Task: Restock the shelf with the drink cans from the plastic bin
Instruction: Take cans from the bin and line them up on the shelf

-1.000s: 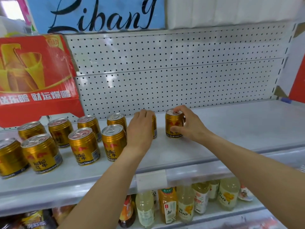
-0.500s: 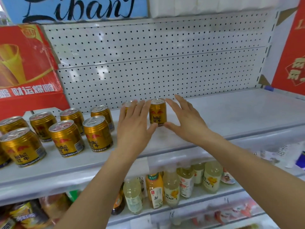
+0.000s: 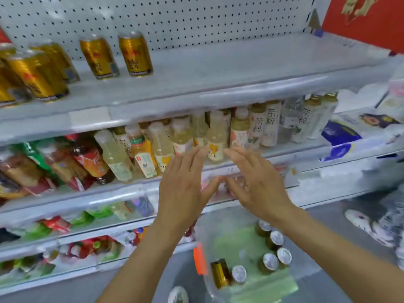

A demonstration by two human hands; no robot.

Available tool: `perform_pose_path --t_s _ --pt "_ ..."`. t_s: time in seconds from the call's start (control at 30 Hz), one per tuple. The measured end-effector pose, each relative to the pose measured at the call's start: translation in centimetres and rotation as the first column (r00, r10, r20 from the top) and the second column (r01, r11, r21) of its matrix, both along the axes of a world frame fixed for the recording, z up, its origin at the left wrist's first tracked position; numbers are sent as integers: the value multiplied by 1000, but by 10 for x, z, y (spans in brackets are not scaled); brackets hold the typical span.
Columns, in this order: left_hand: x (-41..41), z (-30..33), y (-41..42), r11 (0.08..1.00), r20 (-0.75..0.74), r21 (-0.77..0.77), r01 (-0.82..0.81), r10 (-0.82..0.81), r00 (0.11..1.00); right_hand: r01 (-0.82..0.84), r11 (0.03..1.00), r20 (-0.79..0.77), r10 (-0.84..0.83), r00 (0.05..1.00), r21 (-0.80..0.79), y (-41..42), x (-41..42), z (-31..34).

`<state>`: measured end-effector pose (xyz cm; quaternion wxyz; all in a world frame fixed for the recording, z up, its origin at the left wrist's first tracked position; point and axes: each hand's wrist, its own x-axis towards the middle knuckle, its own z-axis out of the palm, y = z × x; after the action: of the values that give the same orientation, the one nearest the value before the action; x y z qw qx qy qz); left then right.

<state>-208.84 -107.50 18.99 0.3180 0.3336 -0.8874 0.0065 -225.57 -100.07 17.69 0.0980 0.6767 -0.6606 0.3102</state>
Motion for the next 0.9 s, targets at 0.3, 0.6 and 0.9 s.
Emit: perform_pose_path --t_s 0.3,0.6,0.9 --pt "-8 -151 79 789 293 598 -139 -54 955 -29 814 216 -119 969 580 91 -45 -140" --pt "-21 -324 84 530 574 756 -384 -255 778 -192 365 262 -154 953 911 88 -29 -309" --pt "-55 -412 68 644 818 564 -517 -355 452 -86 179 104 -96 990 980 53 4 -394"
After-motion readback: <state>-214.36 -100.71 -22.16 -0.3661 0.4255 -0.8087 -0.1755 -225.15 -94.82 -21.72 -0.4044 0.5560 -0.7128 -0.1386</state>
